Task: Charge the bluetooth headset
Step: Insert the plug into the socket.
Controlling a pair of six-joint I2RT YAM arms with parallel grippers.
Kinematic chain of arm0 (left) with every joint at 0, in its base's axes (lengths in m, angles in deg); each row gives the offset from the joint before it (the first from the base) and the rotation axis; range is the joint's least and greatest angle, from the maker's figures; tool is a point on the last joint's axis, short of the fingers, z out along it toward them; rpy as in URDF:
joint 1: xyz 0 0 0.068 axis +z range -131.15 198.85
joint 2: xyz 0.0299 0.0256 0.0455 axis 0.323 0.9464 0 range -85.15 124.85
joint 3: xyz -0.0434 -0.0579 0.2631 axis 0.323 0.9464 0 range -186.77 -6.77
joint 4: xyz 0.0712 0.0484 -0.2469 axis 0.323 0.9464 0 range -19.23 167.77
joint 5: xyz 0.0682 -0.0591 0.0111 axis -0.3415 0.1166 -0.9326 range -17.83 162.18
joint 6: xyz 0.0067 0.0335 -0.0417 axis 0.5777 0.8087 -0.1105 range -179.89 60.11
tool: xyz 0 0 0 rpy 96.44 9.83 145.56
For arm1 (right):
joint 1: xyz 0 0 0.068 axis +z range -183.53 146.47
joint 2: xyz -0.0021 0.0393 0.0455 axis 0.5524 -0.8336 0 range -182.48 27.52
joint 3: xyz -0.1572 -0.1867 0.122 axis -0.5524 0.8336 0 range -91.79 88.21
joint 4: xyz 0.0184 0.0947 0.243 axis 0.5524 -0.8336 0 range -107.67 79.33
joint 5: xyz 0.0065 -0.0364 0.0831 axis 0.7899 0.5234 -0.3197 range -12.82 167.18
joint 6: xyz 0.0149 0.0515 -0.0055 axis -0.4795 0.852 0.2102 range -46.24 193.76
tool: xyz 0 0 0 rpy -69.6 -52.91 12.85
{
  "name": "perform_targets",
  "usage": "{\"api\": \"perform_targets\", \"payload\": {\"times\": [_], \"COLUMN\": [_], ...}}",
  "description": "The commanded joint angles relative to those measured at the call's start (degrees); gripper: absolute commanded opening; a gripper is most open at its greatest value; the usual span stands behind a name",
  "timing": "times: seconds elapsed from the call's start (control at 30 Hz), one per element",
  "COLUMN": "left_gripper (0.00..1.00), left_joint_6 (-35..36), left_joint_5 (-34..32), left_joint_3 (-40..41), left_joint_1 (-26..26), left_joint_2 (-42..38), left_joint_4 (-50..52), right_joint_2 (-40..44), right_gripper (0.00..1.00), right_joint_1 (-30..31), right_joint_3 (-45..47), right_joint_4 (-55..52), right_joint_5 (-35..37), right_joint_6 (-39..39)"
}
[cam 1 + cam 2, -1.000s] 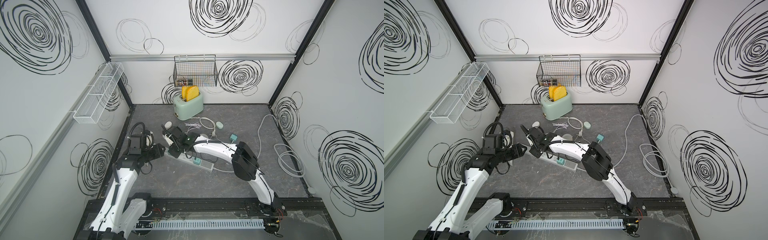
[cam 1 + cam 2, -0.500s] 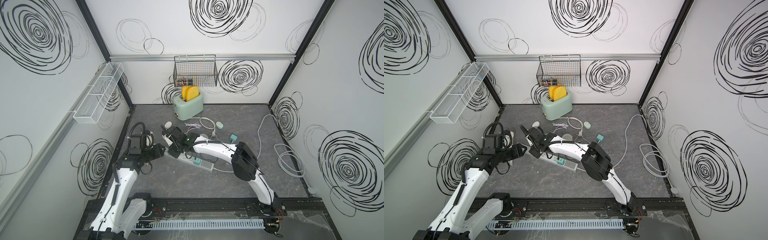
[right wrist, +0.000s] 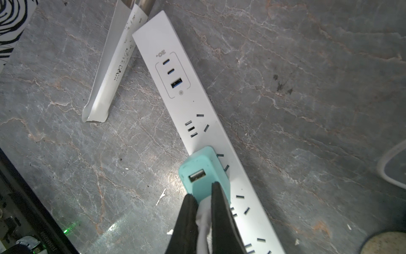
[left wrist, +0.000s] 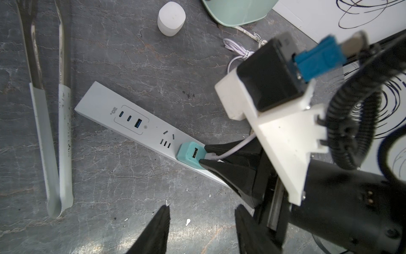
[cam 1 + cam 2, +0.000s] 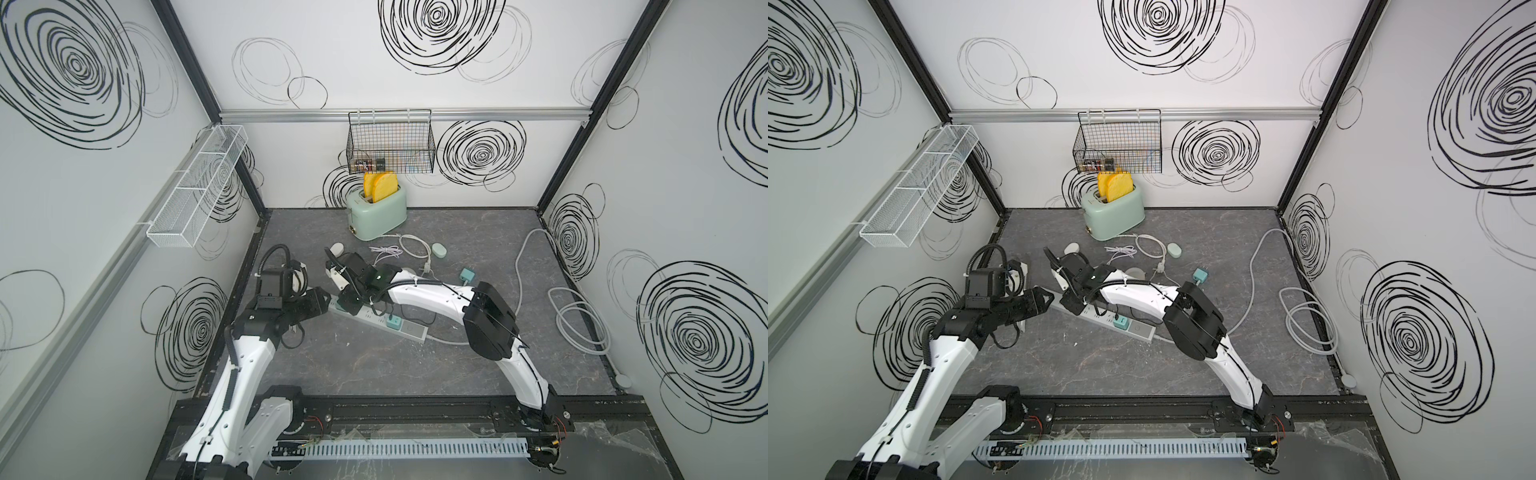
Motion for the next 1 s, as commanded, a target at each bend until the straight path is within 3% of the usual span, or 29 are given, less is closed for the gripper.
{"api": "perform_targets", "payload": {"times": [0.0, 0.07, 0.17, 0.3, 0.53, 0.7, 0.97], "left_gripper": [0.52, 0.52, 0.52, 0.52, 0.52, 0.52, 0.51], "left_joint_6": [-0.1, -0.2, -0.2, -0.1, 0.0, 0.0, -0.6], "left_joint_5": [0.9, 0.8, 0.7, 0.4, 0.8, 0.2, -2.3], "left_joint_3": [-1.5, -1.1, -0.4, 0.1, -0.1, -0.5, -1.0], "left_joint_1": [0.6, 0.6, 0.8, 1.1, 1.3, 1.5, 1.3], "left_joint_2": [-0.3, -0.4, -0.4, -0.1, 1.5, 1.5, 0.0], "left_joint_4": [-1.0, -1.2, -1.9, -2.8, -4.5, -4.7, -4.6], "right_joint_2": [-8.7, -8.2, -7.7, -7.1, -2.7, 2.2, 17.2], "right_gripper": [0.00, 0.01, 0.16, 0.27, 0.37, 0.45, 0.48], "right_joint_1": [1.8, 1.6, 1.1, 0.5, 0.5, 0.7, 1.2], "right_joint_3": [5.4, 5.1, 2.0, -3.4, -8.7, -6.2, 6.7], "right_joint_4": [-14.4, -13.8, -13.8, -14.4, -14.2, -12.5, -5.3], "right_joint_5": [-6.4, -6.9, -5.9, -3.2, -0.2, -0.3, 0.7], "right_joint_6": [-0.3, 0.1, 2.3, 6.2, 9.5, 11.0, 13.1]}}
